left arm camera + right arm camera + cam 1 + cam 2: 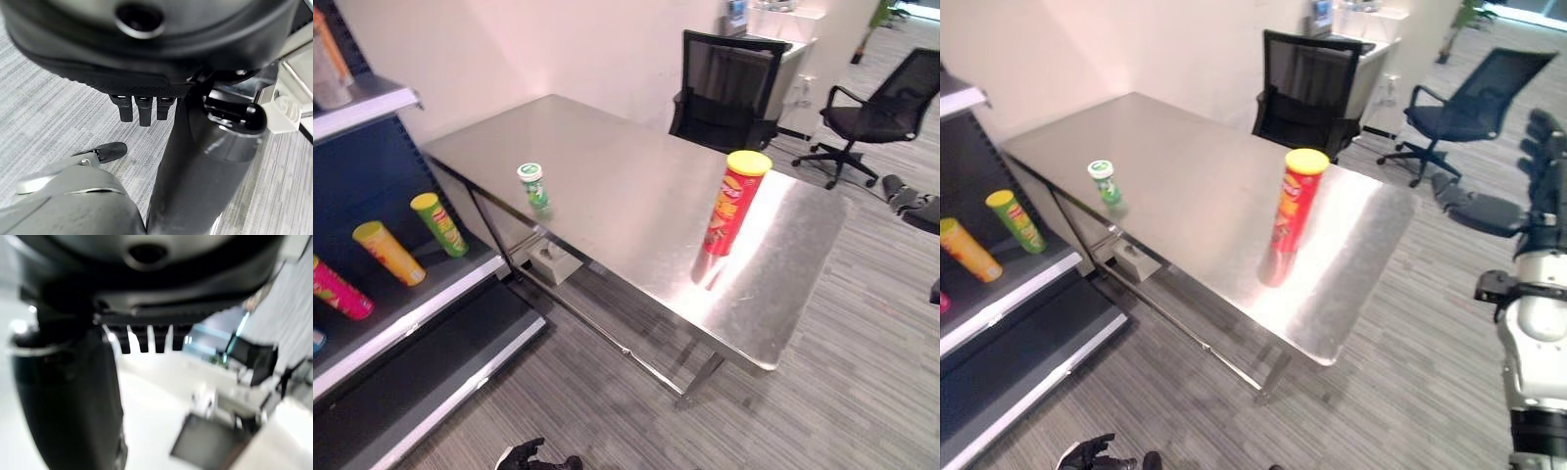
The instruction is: Put the goods on the table back onto the shelves and tidy them up.
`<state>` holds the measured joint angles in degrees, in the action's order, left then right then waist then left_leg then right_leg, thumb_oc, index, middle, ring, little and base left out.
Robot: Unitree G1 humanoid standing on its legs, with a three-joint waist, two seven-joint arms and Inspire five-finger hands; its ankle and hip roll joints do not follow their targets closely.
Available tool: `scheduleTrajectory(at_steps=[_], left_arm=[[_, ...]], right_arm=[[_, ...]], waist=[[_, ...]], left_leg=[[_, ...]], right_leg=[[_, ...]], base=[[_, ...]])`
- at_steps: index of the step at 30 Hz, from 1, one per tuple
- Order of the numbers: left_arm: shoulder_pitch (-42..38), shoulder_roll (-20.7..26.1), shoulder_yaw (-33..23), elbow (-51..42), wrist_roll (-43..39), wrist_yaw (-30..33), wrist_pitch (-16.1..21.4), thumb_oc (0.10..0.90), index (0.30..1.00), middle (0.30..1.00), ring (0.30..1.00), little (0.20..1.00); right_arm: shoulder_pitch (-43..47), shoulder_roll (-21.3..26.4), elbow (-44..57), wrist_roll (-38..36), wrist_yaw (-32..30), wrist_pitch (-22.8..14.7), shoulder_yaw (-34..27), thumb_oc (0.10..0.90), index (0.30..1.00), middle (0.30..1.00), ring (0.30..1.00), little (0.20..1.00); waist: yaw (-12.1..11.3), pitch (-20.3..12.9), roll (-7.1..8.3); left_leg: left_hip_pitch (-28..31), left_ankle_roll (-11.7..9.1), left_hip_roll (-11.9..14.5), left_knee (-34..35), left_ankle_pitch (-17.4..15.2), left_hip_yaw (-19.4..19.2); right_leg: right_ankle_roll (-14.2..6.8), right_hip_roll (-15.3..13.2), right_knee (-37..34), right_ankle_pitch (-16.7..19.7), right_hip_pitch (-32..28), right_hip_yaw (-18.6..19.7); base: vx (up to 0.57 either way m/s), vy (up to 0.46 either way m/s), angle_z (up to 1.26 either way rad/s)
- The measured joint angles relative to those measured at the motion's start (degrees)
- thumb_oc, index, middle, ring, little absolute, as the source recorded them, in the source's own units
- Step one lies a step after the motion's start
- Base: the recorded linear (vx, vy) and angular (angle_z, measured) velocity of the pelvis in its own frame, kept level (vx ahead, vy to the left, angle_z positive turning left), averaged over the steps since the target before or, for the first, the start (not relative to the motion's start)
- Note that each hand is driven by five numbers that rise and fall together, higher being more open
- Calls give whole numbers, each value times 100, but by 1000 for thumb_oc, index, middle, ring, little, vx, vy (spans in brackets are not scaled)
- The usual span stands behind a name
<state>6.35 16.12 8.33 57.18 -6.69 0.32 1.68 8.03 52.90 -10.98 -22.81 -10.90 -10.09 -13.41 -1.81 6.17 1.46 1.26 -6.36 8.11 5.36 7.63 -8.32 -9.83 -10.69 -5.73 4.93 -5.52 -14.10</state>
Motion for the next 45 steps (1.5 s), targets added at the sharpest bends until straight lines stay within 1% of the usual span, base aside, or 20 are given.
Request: scheduleTrajectory(at_steps=[2,4,5,7,10,11,15,18,22,25,26,29,32,38,42,43,45], left_arm=[[3,1,2,-34,0,0,10,800,900,900,900,900],[10,6,5,-43,0,-1,48,800,900,900,900,900],[48,6,14,-88,-3,-4,56,800,900,900,900,900],[26,8,15,-102,-2,-10,62,800,900,900,900,900],[16,14,4,-104,-3,-37,63,800,900,900,900,900],[22,17,-5,-105,-7,-69,67,800,900,900,900,900],[-39,24,-5,-103,-24,-71,88,800,900,900,900,900],[-42,21,-2,-104,-57,-75,96,800,900,900,900,900],[-58,21,-2,-134,-66,-82,108,800,900,900,900,900],[-60,22,10,-142,-182,-82,107,800,900,900,900,900],[-60,23,31,-135,-222,-82,103,800,900,900,900,900],[-77,30,39,-144,-223,-87,102,800,900,900,900,900],[-91,49,34,-149,-228,-108,110,800,900,900,900,900],[-93,55,35,-149,-227,-121,110,800,900,900,900,900],[-98,55,36,-151,-225,-125,110,800,900,900,900,900],[-101,61,41,-153,-224,-126,110,800,900,900,900,900],[-99,79,36,-155,-225,-126,113,800,900,900,900,900]], right_arm=[[33,-3,-3,-1,84,11,311,800,900,900,900,900],[148,-7,-161,-55,174,35,649,800,900,900,900,900],[452,-7,-481,-316,344,142,1042,800,900,900,900,900],[662,-7,-543,-519,472,193,1216,800,900,900,900,900],[745,-5,-562,-655,660,193,1265,800,900,900,900,900],[776,-6,-582,-661,684,193,1293,800,900,900,900,900],[1009,-5,-798,-698,699,240,1379,800,900,900,900,900],[1049,-6,-849,-929,708,255,1402,800,900,900,900,900],[1151,-5,-872,-1053,716,306,1423,800,900,900,900,900],[1434,5,-1110,-1271,832,343,1621,800,900,900,900,900],[1557,40,-1154,-1460,837,389,1766,800,900,900,900,900],[1841,130,-1235,-1777,1105,469,2041,800,900,900,900,900],[1915,306,-1236,-2067,1308,491,2108,800,900,900,900,900],[1938,315,-1079,-2153,1358,494,2108,800,900,900,900,900],[1940,446,-1074,-2151,1450,500,2128,800,900,900,900,900],[1982,738,-1082,-2142,1453,528,2336,800,900,900,900,900],[2061,970,-1105,-2126,1468,565,2520,800,900,900,900,900]], waist=[[-40,13,35],[-47,22,49],[-82,35,68],[-82,52,62],[-84,67,85],[-126,83,101],[-195,177,130],[-232,185,124],[-223,256,110],[-234,263,111],[-226,265,114],[-234,283,138],[-265,302,172],[-260,306,179],[-256,308,182],[-258,314,193],[-239,329,220]], left_leg=[[-9,4,-29,0,8,18],[-39,12,-95,-8,22,107],[-26,8,-104,-9,24,152],[-41,4,-104,-9,27,173],[-45,3,-111,-8,26,239],[-46,2,-111,-7,26,250],[-56,2,-113,-7,25,267],[-70,2,-121,-6,24,298],[-87,0,-128,-9,27,347],[-103,0,-138,-9,27,386],[-120,-3,-141,-10,29,410],[-131,-4,-148,-10,30,428],[-148,-3,-163,-11,31,457],[-149,-3,-170,-10,31,457],[-150,-3,-177,-10,31,457],[-151,-3,-186,-10,31,456],[-147,-3,-191,-10,31,453]], right_leg=[[7,-48,0,18,-7,-22],[2,-77,4,24,-39,-133],[-6,-81,39,10,-94,-189],[-8,-80,39,6,-94,-229],[-17,-83,39,-16,-137,-299],[-22,-82,38,-27,-147,-312],[-27,-84,37,-30,-149,-328],[-44,-89,36,-44,-161,-365],[-44,-94,38,-46,-178,-440],[-47,-95,38,-56,-187,-464],[-45,-94,38,-58,-185,-484],[-46,-98,38,-59,-189,-507],[-46,-112,39,-59,-196,-547],[-50,-122,38,-62,-196,-559],[-52,-131,38,-63,-195,-566],[-52,-142,39,-63,-194,-568],[-52,-148,39,-63,-195,-567]], base=[[7,-8,9],[13,-11,22],[6,-11,22],[5,-7,11],[4,-5,10],[-2,-6,9],[3,-2,2],[7,-4,6],[0,-4,6],[5,-7,5],[4,-5,9],[5,-2,5],[5,-1,5],[0,0,0],[0,0,0],[0,0,0],[-7,3,-2]])
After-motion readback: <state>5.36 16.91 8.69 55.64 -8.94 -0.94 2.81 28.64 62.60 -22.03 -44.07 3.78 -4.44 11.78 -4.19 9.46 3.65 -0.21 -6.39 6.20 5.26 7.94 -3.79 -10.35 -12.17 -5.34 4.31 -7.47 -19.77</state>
